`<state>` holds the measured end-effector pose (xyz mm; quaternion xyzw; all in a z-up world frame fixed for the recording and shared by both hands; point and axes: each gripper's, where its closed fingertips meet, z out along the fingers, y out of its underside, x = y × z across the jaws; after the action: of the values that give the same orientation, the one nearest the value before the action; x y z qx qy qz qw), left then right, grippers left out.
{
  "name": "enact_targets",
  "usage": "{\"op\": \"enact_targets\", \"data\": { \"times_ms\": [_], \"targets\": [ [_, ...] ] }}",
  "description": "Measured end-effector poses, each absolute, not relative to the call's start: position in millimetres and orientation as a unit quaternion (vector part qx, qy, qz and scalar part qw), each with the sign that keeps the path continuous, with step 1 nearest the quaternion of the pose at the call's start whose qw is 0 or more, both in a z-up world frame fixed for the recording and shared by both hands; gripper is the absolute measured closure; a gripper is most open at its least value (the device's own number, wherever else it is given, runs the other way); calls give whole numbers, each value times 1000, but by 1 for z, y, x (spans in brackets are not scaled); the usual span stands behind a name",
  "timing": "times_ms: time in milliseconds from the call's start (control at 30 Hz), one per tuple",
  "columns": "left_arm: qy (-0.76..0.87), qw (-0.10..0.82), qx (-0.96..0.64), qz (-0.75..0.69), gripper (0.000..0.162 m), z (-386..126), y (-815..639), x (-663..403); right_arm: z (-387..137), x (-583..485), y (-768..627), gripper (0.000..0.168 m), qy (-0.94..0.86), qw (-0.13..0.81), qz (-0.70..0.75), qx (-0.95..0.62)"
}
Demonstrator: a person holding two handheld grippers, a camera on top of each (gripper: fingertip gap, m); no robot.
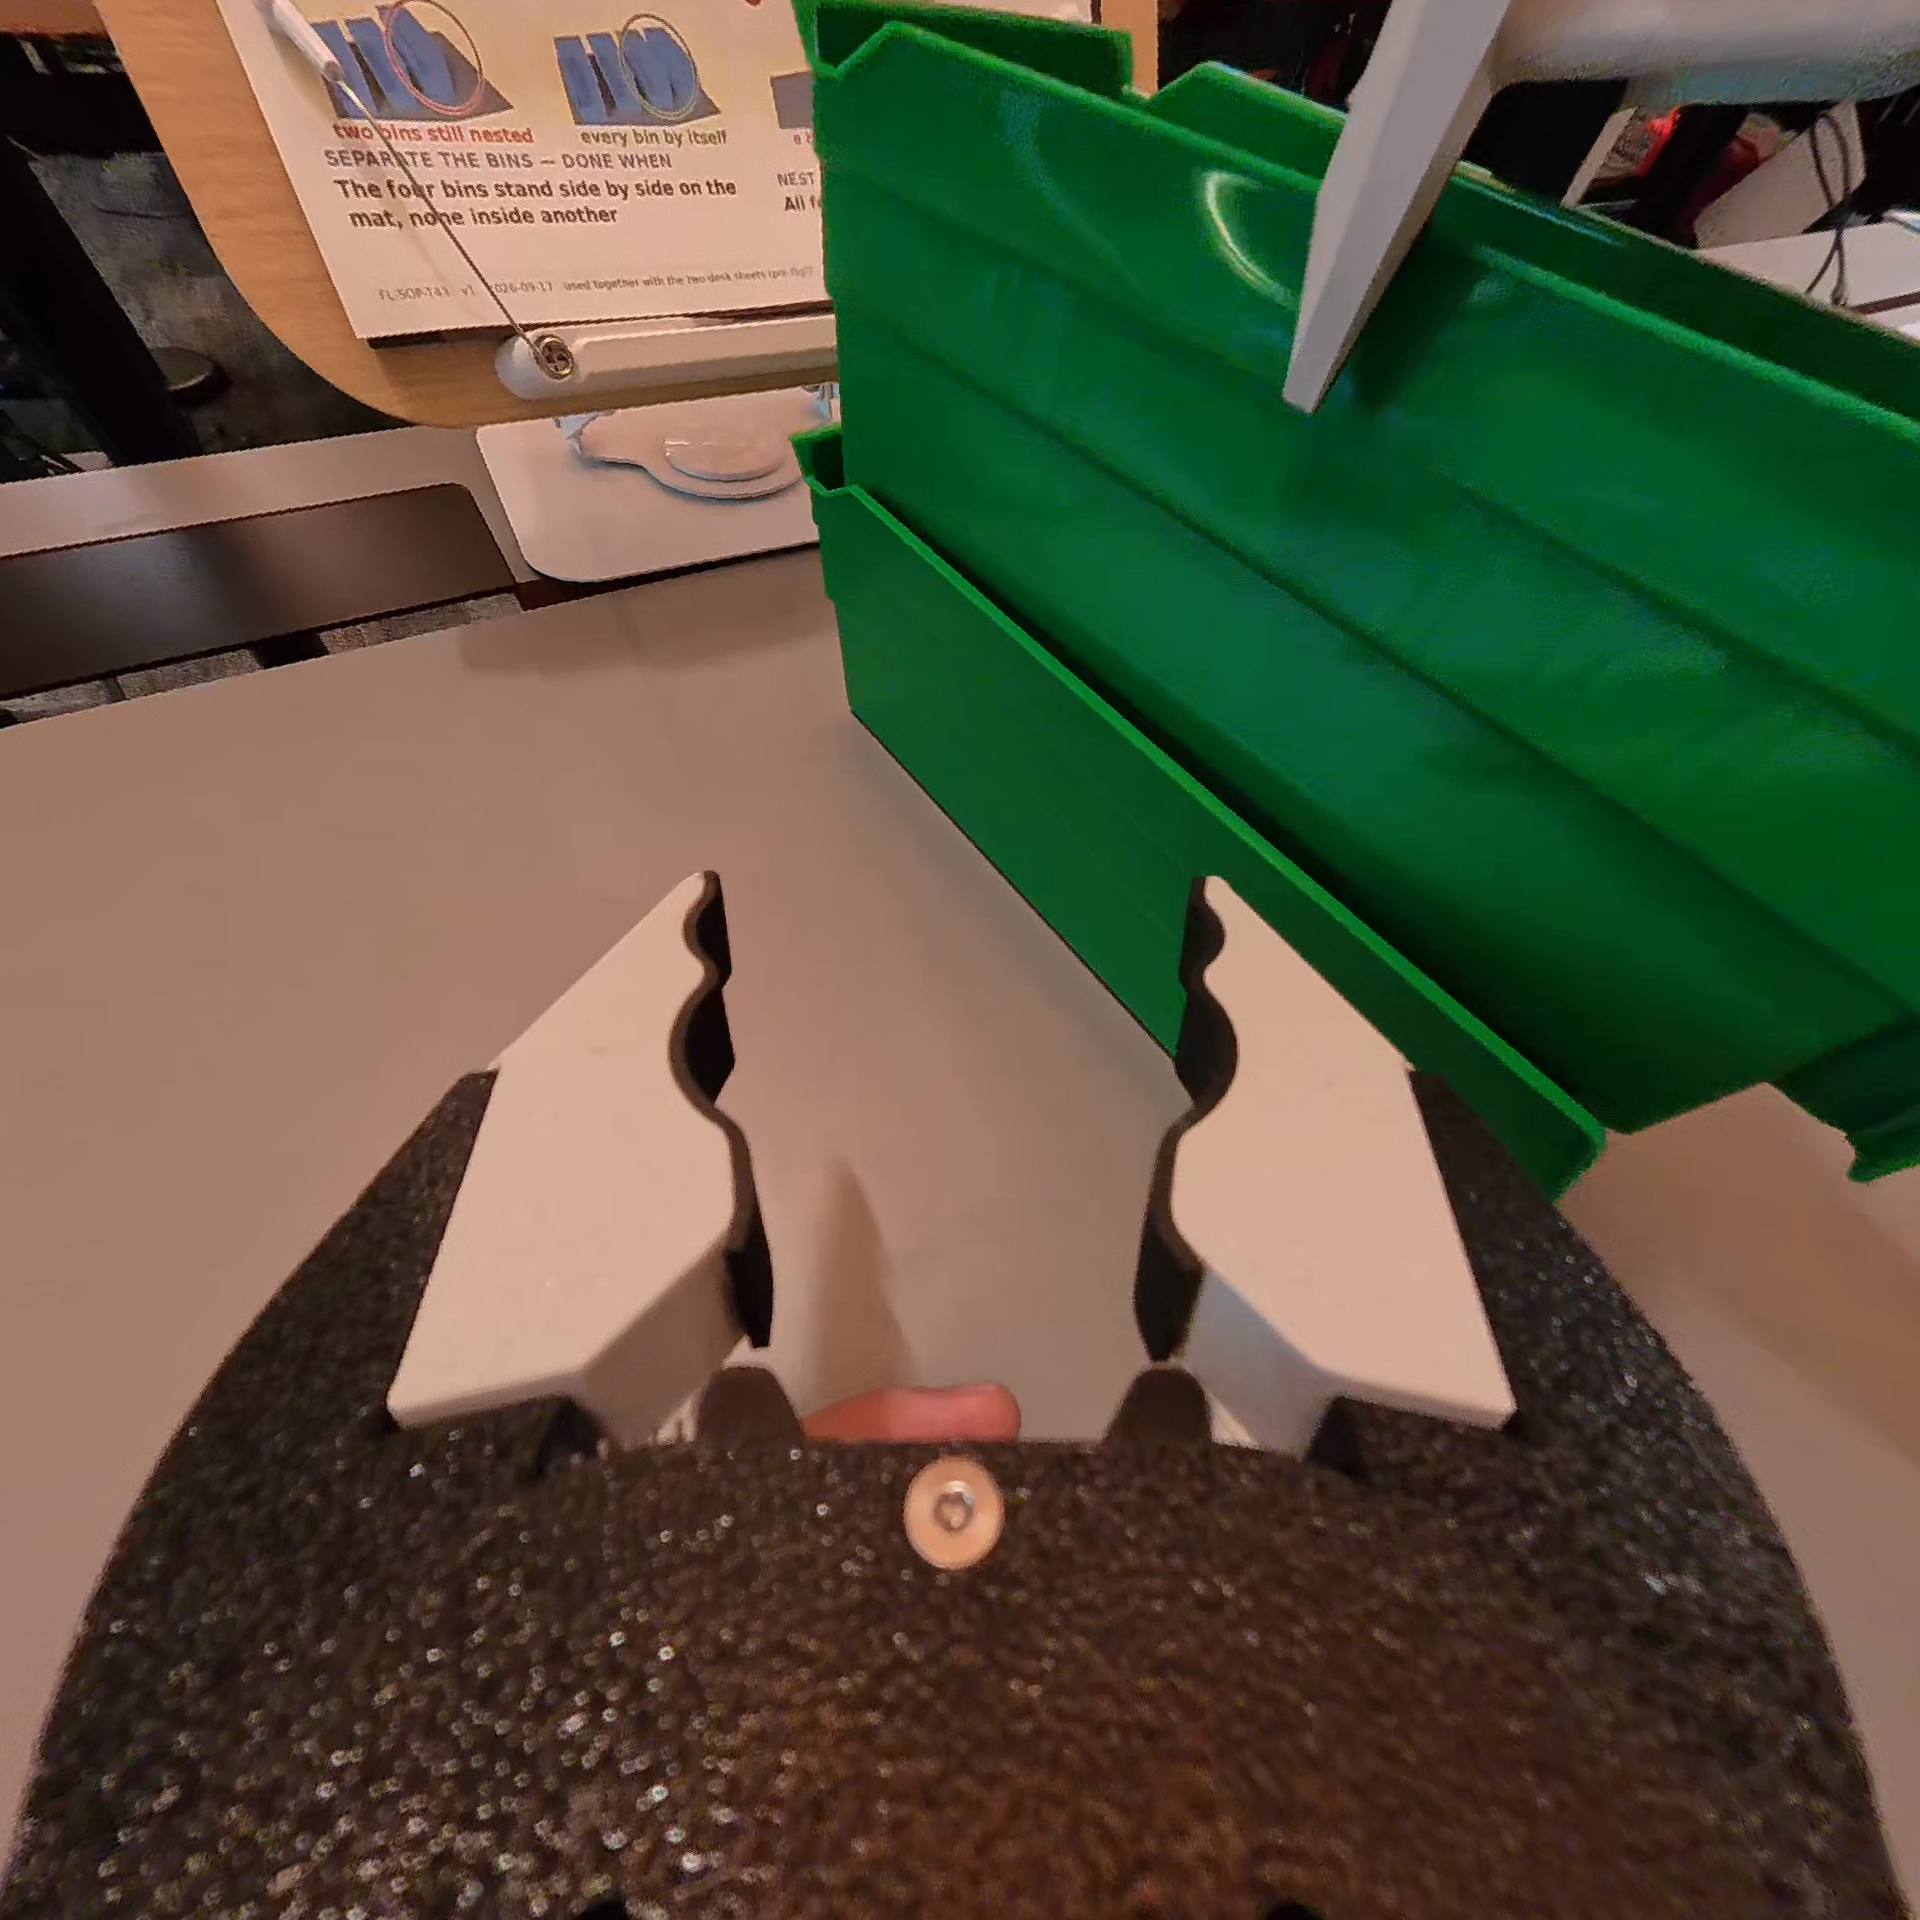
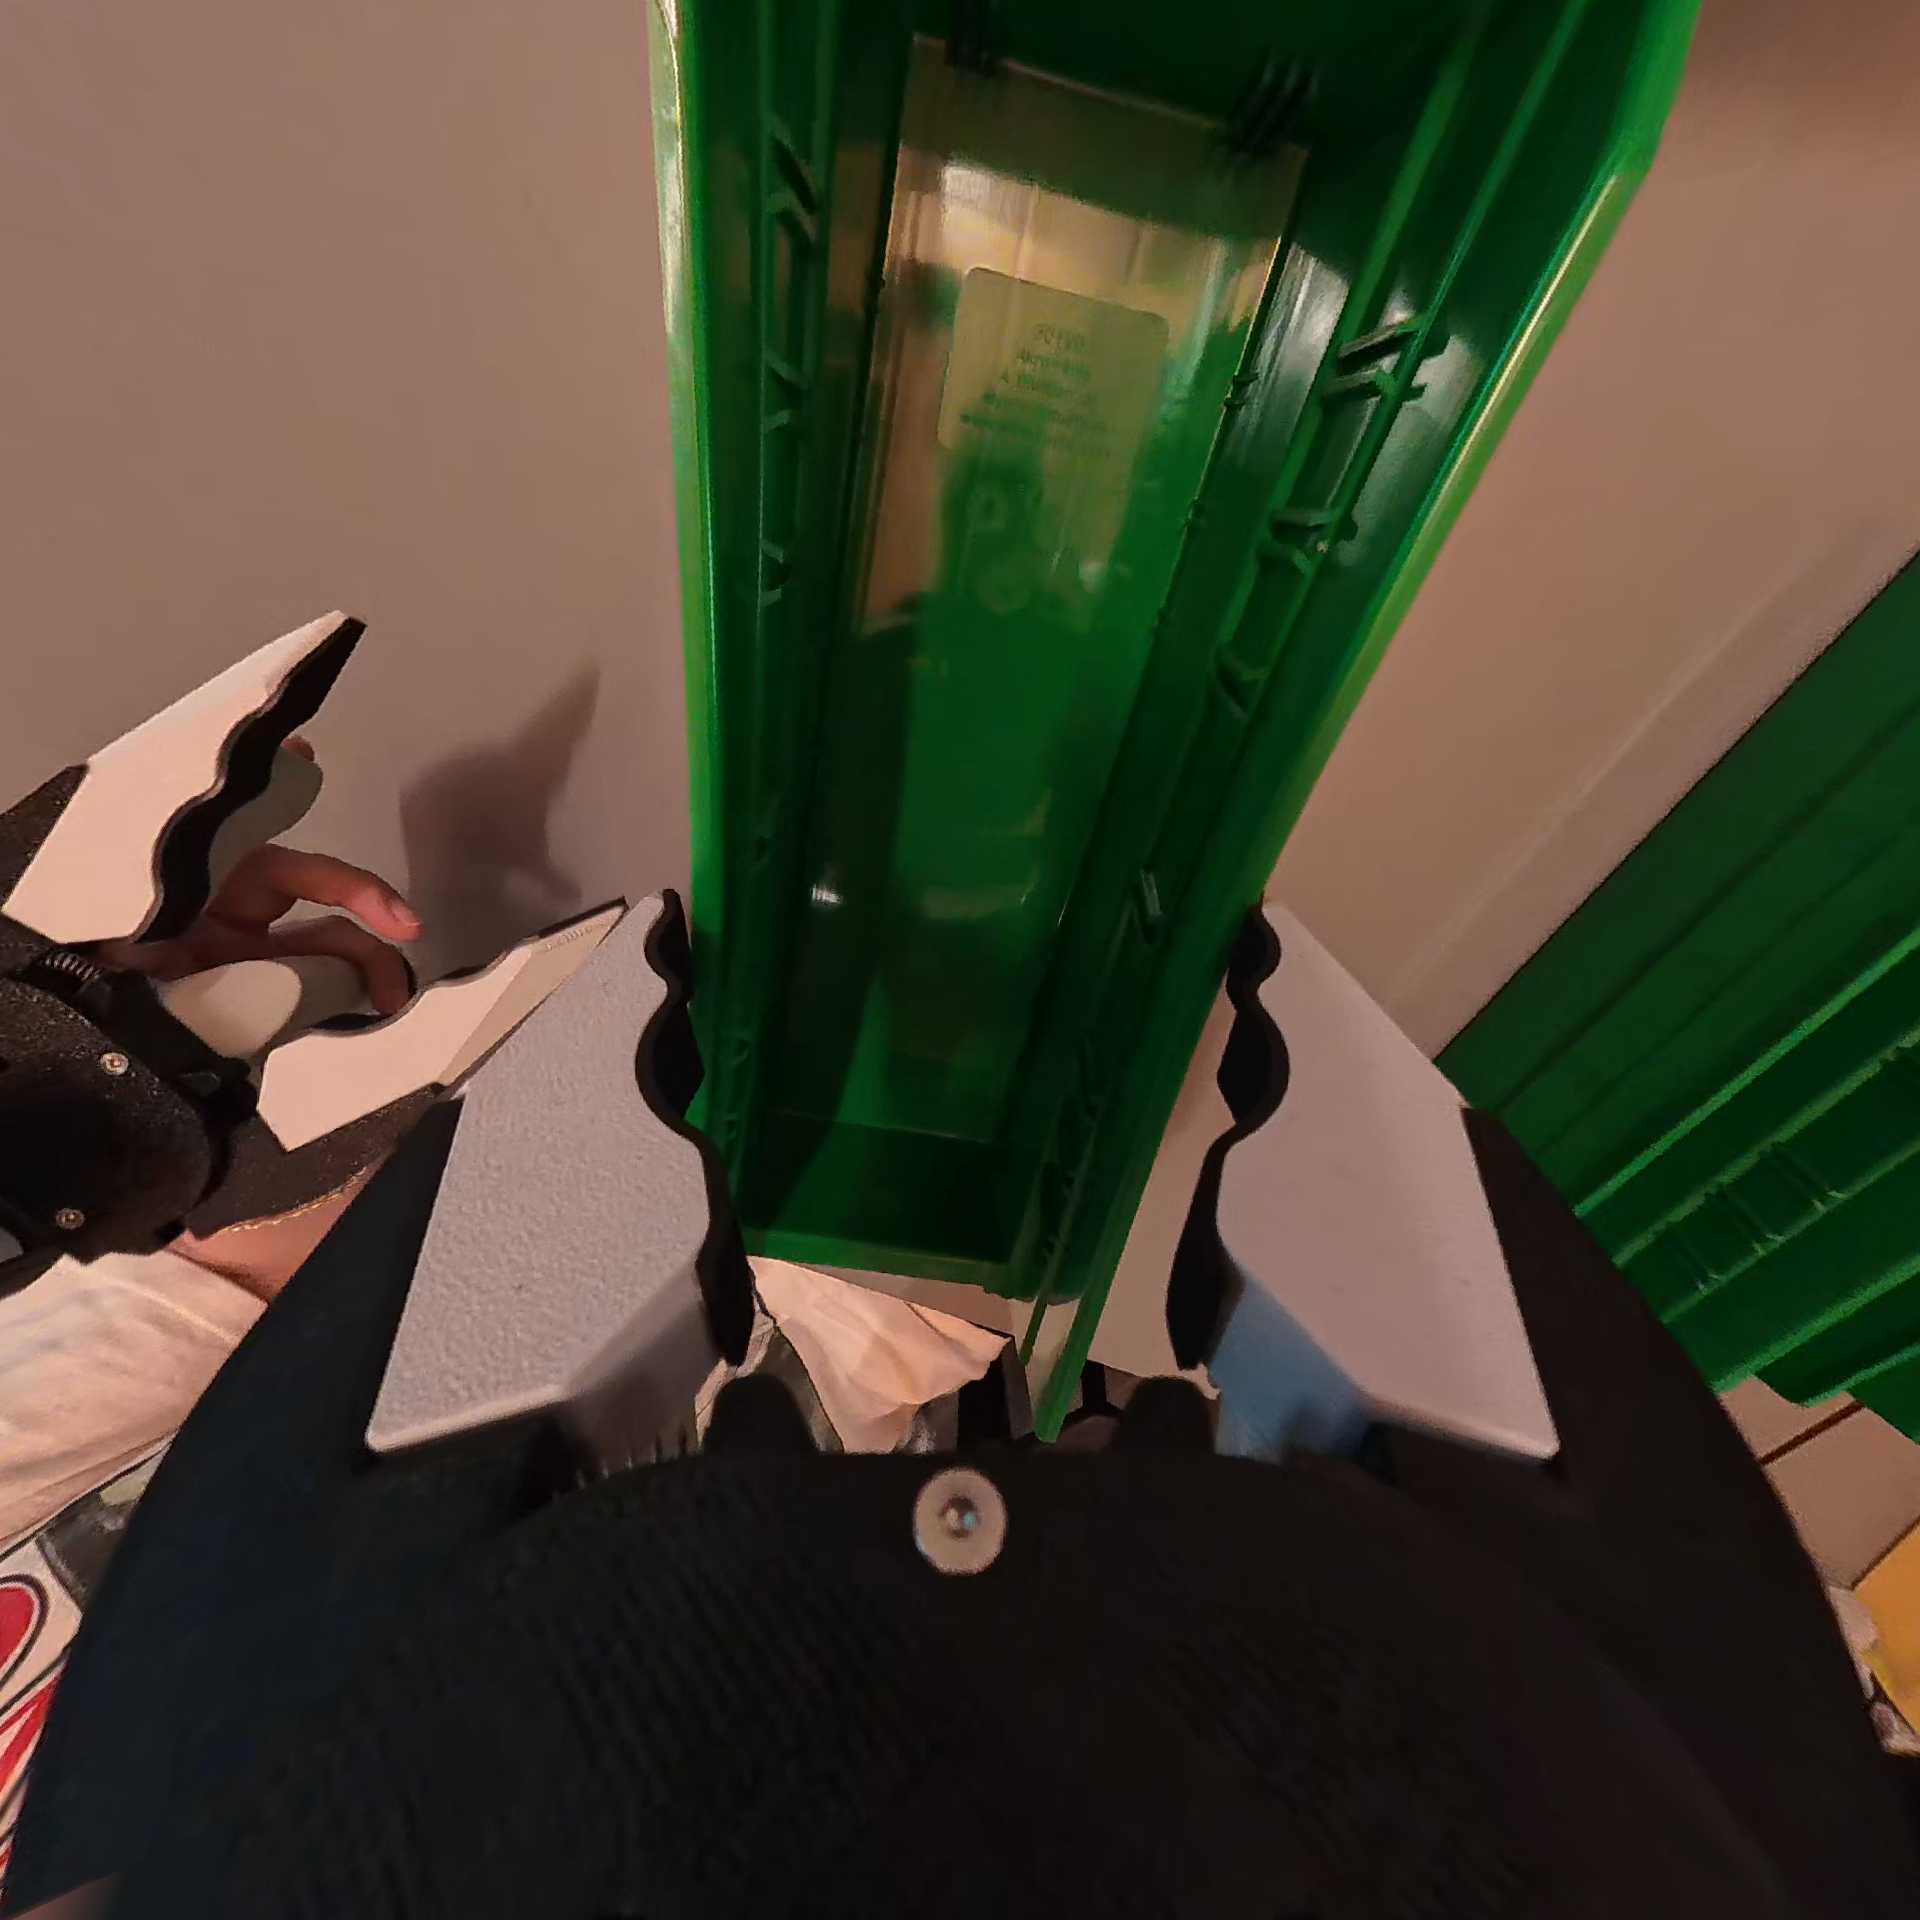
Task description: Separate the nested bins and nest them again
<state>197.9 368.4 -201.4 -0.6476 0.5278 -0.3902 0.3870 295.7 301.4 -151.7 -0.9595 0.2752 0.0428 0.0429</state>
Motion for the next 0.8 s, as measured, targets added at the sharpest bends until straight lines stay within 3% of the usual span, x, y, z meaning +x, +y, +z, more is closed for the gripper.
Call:
{"op": "enact_targets", "data": {
  "times_ms": [800],
  "targets": [
    [524,385,-648,-396,76,-200,369,197,-193,296,307,64,277,36,41,-959]
  ]
}}
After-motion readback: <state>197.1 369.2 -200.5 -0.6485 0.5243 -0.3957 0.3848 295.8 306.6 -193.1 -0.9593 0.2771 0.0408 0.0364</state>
